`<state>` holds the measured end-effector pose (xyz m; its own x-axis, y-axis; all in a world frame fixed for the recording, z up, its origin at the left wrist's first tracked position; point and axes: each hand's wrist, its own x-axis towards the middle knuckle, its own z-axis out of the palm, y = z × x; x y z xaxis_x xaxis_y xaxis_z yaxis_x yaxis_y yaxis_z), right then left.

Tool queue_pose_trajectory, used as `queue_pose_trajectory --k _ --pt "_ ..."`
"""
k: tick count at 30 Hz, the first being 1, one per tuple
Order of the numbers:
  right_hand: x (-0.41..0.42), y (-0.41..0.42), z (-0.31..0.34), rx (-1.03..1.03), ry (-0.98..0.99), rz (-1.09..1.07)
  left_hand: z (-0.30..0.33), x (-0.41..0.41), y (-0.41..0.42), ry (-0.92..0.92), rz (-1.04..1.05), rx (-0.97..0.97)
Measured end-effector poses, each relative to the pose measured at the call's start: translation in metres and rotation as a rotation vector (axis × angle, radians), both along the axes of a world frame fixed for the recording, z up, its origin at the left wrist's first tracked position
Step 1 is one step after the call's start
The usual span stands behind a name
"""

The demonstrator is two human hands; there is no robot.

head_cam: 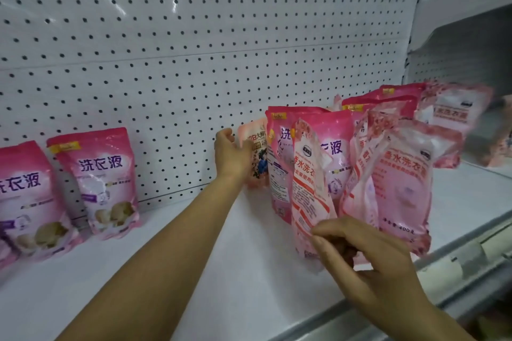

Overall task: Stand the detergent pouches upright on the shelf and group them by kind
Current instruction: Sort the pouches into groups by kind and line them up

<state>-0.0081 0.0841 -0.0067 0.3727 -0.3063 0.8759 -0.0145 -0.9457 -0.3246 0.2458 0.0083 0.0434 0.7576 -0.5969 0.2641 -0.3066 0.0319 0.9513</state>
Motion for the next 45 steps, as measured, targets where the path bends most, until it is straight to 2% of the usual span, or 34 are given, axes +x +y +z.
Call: queue_pose_trajectory --k 4,6,9,11,14,17,19,21,27,30,33,39,42,45 --pt "0.009 0.003 0.001 0.032 0.075 0.017 -0.006 0.013 -0.026 0.081 -0.066 0.115" --pt "0.017 0.007 0.002 0.043 0.104 0.027 -0.009 0.015 -0.026 0.154 -0.088 0.081" --pt "0.033 0.014 -0.003 0.1 0.201 0.032 -0.009 0.019 -0.008 0.145 -0.057 0.042" --pt "0.047 0.019 -0.007 0.207 0.292 -0.001 -0.012 0.024 0.012 0.092 -0.061 0.026" --pt "0.073 0.026 -0.008 0.554 0.386 -0.003 -0.016 0.037 0.052 0.063 -0.101 -0.003" --pt "0.099 0.03 -0.003 0.862 0.239 0.11 -0.018 0.045 0.09 0.083 -0.261 -0.003" --pt "0.115 0.028 -0.002 0.97 0.075 0.204 -0.018 0.047 0.106 0.082 -0.392 0.029" --pt "0.128 0.025 -0.001 1.052 -0.057 0.185 -0.018 0.047 0.113 0.079 -0.485 0.056" --pt "0.109 0.035 0.005 1.003 -0.141 -0.059 -0.007 0.042 0.09 0.125 -0.605 0.095" --pt "0.086 0.043 0.006 0.954 -0.138 -0.125 -0.003 0.043 0.044 0.289 -0.536 0.085" --pt "0.066 0.048 0.007 0.949 -0.162 -0.189 -0.002 0.039 -0.004 0.399 -0.481 0.16" --pt "0.044 0.053 0.009 0.902 -0.164 -0.29 0.005 0.024 -0.053 0.237 -0.411 0.246" --pt "0.04 0.052 0.008 0.878 -0.162 -0.322 -0.002 0.027 -0.06 0.245 -0.428 0.185" --pt "0.04 0.05 0.011 0.871 -0.194 -0.302 -0.013 0.034 -0.059 0.126 -0.36 0.141"
